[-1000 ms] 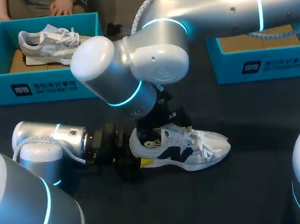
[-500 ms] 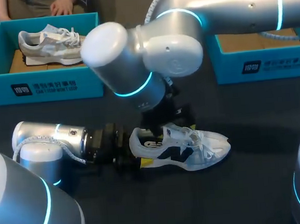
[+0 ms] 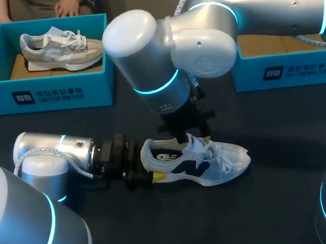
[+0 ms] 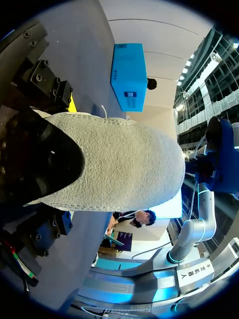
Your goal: Take the shoe out of the shoebox, open the shoe tongue, remove and reinsert the insole, then place the shoe into the shoebox
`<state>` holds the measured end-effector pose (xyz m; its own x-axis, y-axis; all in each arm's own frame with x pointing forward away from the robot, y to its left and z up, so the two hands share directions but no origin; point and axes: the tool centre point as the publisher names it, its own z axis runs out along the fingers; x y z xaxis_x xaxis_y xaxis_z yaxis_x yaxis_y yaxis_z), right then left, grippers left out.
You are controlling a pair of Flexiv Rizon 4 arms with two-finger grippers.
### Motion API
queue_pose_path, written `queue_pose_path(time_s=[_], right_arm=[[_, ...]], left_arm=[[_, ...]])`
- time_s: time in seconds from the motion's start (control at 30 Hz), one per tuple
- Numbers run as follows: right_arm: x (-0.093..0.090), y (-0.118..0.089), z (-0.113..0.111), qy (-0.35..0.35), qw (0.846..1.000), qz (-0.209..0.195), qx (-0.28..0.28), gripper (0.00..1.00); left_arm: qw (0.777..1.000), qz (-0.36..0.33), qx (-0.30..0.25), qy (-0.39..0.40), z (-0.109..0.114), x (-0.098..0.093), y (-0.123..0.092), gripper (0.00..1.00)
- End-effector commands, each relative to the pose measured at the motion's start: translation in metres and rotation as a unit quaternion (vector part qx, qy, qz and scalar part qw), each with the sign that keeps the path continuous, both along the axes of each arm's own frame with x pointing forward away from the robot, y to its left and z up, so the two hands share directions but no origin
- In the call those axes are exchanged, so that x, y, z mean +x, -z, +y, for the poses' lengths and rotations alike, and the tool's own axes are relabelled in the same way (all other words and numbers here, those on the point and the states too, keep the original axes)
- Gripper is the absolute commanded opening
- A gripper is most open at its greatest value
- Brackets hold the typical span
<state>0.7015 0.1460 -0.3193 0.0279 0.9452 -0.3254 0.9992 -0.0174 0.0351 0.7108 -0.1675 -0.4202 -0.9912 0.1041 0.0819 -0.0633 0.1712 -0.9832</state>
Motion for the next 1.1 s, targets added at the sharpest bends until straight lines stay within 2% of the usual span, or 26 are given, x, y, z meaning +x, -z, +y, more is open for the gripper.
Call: queue_pose_path(time_s=[0.03,0.13,0.3,0.5,0.6,0.63,0.7,1.1], right_arm=[[0.001,0.001,-0.009,-0.004,1.0,0.005,0.023,0.4],[0.002,0.001,-0.011,-0.011,0.999,0.01,0.029,0.36],[0.001,0.004,-0.014,-0.018,0.999,0.015,0.038,0.46],[0.001,0.011,-0.013,-0.022,0.998,0.019,0.048,0.45],[0.002,0.012,-0.013,-0.025,0.998,0.019,0.05,0.35],[0.002,0.011,-0.013,-0.026,0.998,0.019,0.05,0.27],[0.003,0.009,-0.013,-0.028,0.998,0.02,0.049,0.0],[-0.003,-0.007,-0.032,-0.035,0.996,0.023,0.081,0.0]], left_arm=[[1.0,-0.001,0.0,-0.002,0.0,-0.001,0.0,0.0],[1.0,-0.001,0.0,-0.002,0.0,-0.001,0.0,0.0],[1.0,-0.001,0.0,-0.002,0.0,-0.001,0.0,0.0],[1.0,-0.001,0.0,-0.002,0.0,-0.001,0.0,0.0],[1.0,-0.001,0.0,-0.002,0.0,-0.001,0.0,0.0],[1.0,-0.001,0.0,-0.002,0.0,-0.001,0.0,0.0],[1.0,-0.001,0.0,-0.002,0.0,-0.001,0.0,0.0],[1.0,-0.001,0.0,-0.002,0.0,-0.001,0.0,0.0]])
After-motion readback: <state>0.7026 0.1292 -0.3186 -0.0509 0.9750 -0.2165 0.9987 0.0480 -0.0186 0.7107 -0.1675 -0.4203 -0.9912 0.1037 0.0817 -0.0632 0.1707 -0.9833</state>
